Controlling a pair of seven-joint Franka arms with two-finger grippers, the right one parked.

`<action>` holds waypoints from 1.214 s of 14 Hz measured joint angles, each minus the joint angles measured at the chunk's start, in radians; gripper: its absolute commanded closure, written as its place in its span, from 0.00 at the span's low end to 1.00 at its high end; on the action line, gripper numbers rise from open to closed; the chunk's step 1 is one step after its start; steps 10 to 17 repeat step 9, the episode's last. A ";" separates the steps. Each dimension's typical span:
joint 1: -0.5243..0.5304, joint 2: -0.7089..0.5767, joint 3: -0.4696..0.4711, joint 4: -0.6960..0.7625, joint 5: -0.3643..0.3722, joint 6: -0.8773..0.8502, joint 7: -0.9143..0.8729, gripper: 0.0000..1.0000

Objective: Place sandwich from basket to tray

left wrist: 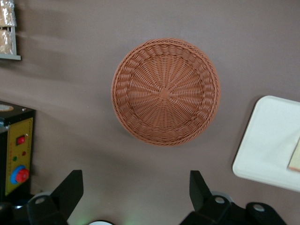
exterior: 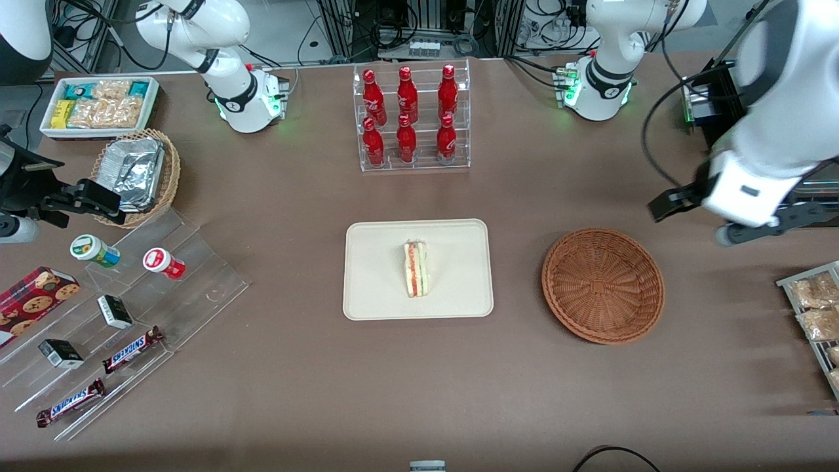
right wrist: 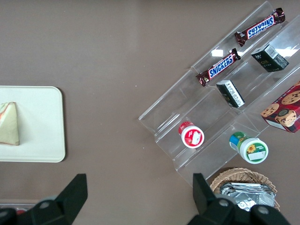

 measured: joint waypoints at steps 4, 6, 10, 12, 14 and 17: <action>0.107 -0.071 0.001 -0.052 -0.023 -0.002 0.185 0.00; 0.122 -0.082 0.011 -0.060 -0.023 -0.007 0.229 0.00; 0.121 -0.087 0.025 -0.040 -0.024 -0.022 0.240 0.00; 0.121 -0.087 0.025 -0.040 -0.024 -0.022 0.240 0.00; 0.121 -0.087 0.025 -0.040 -0.024 -0.022 0.240 0.00; 0.121 -0.087 0.025 -0.040 -0.024 -0.022 0.240 0.00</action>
